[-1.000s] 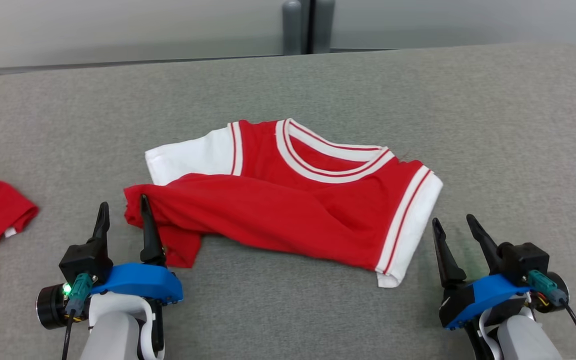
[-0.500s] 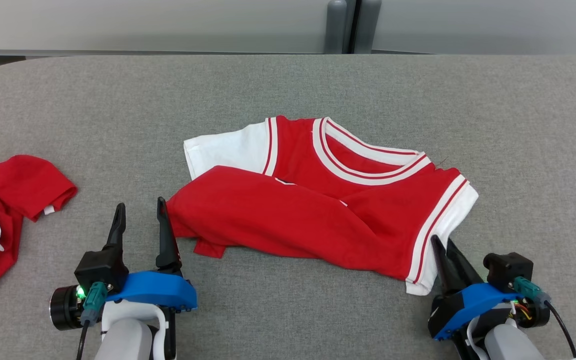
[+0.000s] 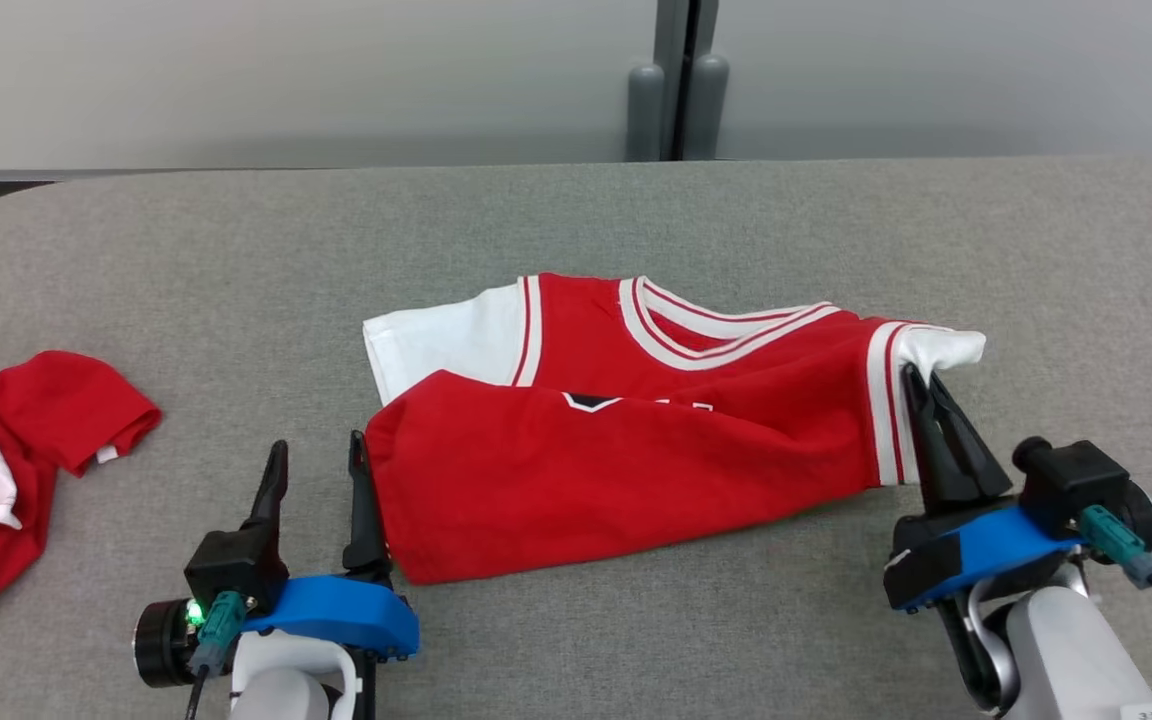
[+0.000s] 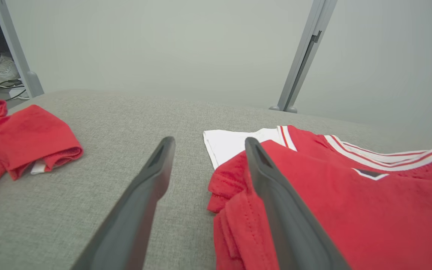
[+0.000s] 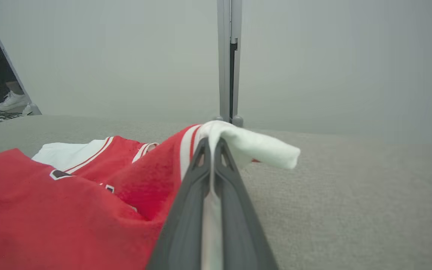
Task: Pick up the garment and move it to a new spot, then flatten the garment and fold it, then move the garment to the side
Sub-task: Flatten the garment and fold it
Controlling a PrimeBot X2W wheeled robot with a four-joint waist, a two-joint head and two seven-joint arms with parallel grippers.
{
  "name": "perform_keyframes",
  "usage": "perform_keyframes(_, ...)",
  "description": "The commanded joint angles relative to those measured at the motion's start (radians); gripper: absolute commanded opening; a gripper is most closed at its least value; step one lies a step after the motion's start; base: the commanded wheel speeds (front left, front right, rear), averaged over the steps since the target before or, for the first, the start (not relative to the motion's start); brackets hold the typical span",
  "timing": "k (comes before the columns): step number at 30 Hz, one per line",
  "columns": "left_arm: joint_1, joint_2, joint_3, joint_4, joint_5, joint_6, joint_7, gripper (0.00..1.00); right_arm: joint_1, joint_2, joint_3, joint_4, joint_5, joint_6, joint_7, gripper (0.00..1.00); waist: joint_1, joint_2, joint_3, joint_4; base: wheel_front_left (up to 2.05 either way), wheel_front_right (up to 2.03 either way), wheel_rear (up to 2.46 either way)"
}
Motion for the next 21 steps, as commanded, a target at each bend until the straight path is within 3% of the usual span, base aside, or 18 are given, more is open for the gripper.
perform_keyframes(1, 0.002, 0.002, -0.004, 0.002, -0.003, 0.0, 0.0, 1.0, -0.015, 0.007, 0.012, -0.004, -0.017, 0.0, -0.001, 0.0, 0.0002, 0.0001, 0.0, 0.01, 0.0, 0.0, 0.0)
perform_keyframes(7, -0.007, 0.001, -0.082, 0.015, -0.027, -0.004, 0.0, 1.0, -0.101, 0.029, 0.145, 0.09, -0.058, 0.0, -0.001, 0.0, 0.0002, 0.0001, 0.015, 0.111, 0.0, 0.0, 0.0)
perform_keyframes(8, -0.007, 0.002, -0.092, 0.017, -0.028, -0.001, 0.0, 1.0, -0.115, 0.033, 0.176, 0.117, -0.052, 0.0, -0.001, 0.06, 0.0002, 0.0001, 0.017, 0.128, 0.0, 0.0, 0.0)
perform_keyframes(10, -0.006, 0.001, -0.104, 0.018, -0.034, 0.004, 0.0, 1.0, -0.15, 0.039, 0.242, 0.16, -0.031, 0.0, -0.001, 0.59, 0.0002, 0.0001, 0.023, 0.163, 0.0, 0.0, 0.0)
perform_keyframes(11, -0.004, 0.001, -0.106, 0.017, -0.035, 0.007, 0.0, 1.0, -0.161, 0.042, 0.276, 0.174, -0.013, 0.0, -0.001, 1.0, 0.0002, 0.0001, 0.025, 0.174, 0.0, 0.0, 0.0)
perform_keyframes(17, 0.016, 0.001, -0.086, 0.009, -0.033, 0.019, 0.0, 1.0, -0.173, 0.043, 0.383, 0.155, 0.074, 0.0, -0.001, 1.0, 0.0002, 0.0001, 0.019, 0.179, 0.0, 0.0, 0.0)
perform_keyframes(21, 0.014, 0.001, -0.073, 0.003, -0.03, 0.019, 0.0, 1.0, -0.144, 0.015, 0.35, 0.15, 0.086, 0.0, -0.001, 1.0, 0.0002, 0.0001, 0.009, 0.152, 0.0, 0.0, 0.0)
